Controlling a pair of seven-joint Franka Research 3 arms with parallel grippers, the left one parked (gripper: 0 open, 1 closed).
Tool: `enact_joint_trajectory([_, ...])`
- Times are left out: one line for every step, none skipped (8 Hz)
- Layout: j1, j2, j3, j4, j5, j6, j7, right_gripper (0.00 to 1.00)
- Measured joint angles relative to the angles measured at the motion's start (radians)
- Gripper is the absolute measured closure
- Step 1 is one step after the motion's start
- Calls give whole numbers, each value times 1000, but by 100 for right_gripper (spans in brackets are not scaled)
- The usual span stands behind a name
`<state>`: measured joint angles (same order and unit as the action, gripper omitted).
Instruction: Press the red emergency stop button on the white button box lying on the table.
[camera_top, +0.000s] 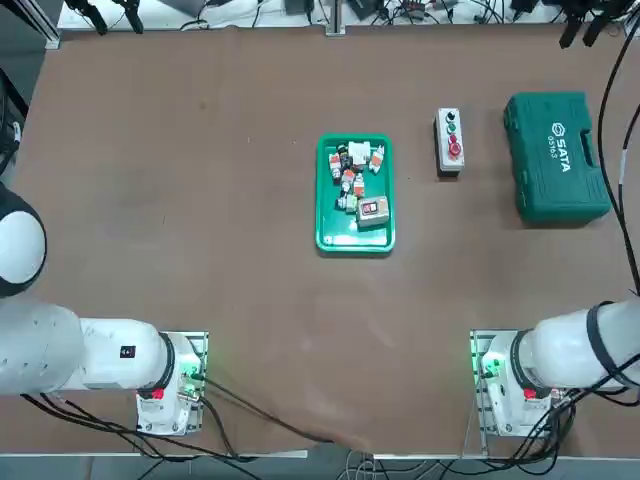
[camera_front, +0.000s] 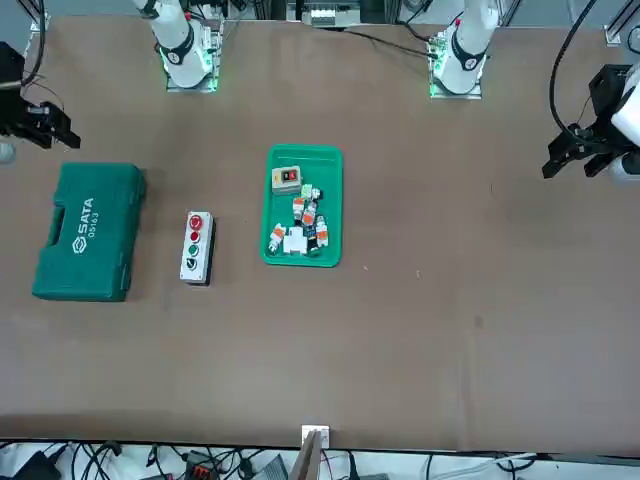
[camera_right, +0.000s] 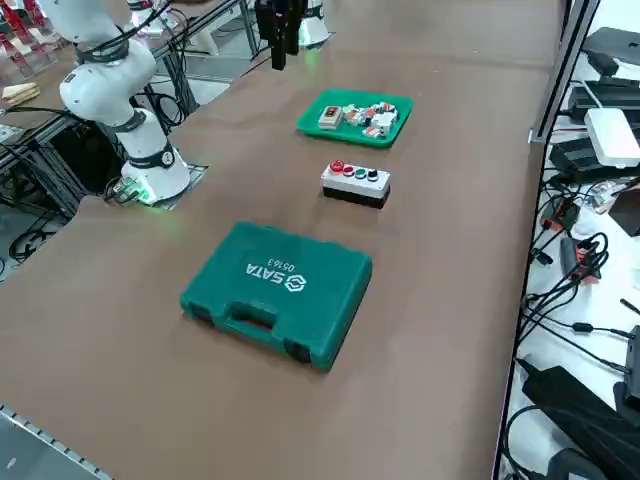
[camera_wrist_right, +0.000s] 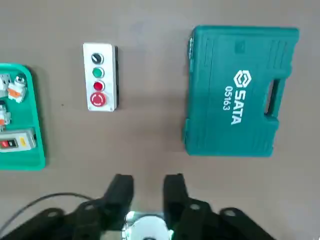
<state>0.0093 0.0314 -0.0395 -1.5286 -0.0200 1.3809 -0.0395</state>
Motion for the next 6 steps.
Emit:
enact_joint_trajectory([4, 7, 0, 0, 0, -17, 0, 85])
enact_joint_trajectory([11, 11, 0, 0, 0, -27, 0, 98])
enact_joint_trajectory([19, 15, 0, 0, 0, -33, 1, 98])
enact_joint_trajectory([23, 17, 1, -7, 0, -37, 2, 98])
enact_joint_trajectory([26, 19, 1, -31, 1, -30, 2, 98])
enact_joint_trajectory([33, 23, 1, -67, 2, -2, 2, 98])
